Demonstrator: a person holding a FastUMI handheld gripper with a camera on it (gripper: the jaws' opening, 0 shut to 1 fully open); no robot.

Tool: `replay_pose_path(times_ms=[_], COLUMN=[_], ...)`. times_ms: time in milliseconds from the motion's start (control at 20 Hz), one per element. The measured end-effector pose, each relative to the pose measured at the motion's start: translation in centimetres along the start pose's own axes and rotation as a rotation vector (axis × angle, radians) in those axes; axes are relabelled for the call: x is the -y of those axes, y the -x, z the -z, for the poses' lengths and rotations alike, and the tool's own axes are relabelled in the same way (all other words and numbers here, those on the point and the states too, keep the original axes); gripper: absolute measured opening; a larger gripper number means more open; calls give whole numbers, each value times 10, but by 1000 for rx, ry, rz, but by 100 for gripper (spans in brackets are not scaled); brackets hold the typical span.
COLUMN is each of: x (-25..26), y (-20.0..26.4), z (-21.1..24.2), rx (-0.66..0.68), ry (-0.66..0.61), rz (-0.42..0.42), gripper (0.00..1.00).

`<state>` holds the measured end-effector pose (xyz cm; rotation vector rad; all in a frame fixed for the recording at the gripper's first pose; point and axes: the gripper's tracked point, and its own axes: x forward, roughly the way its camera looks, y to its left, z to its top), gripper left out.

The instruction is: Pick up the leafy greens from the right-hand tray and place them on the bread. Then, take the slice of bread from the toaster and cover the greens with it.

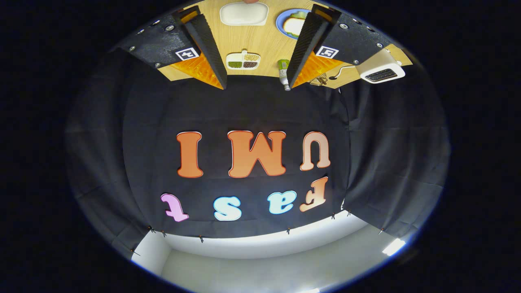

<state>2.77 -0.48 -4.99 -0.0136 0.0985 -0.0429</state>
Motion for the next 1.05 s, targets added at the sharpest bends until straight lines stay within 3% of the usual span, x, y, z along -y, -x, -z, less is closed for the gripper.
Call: replay_pose_path(times_ms=[300,500,600,1050], x=[-9,-12,-23,-26], y=[27,37,39,53], z=[-20,-36,-37,-52], rx=[58,161,198,216], ry=[-33,-55,-57,14], rz=[-13,16,-8,5], gripper=[89,89,89,89])
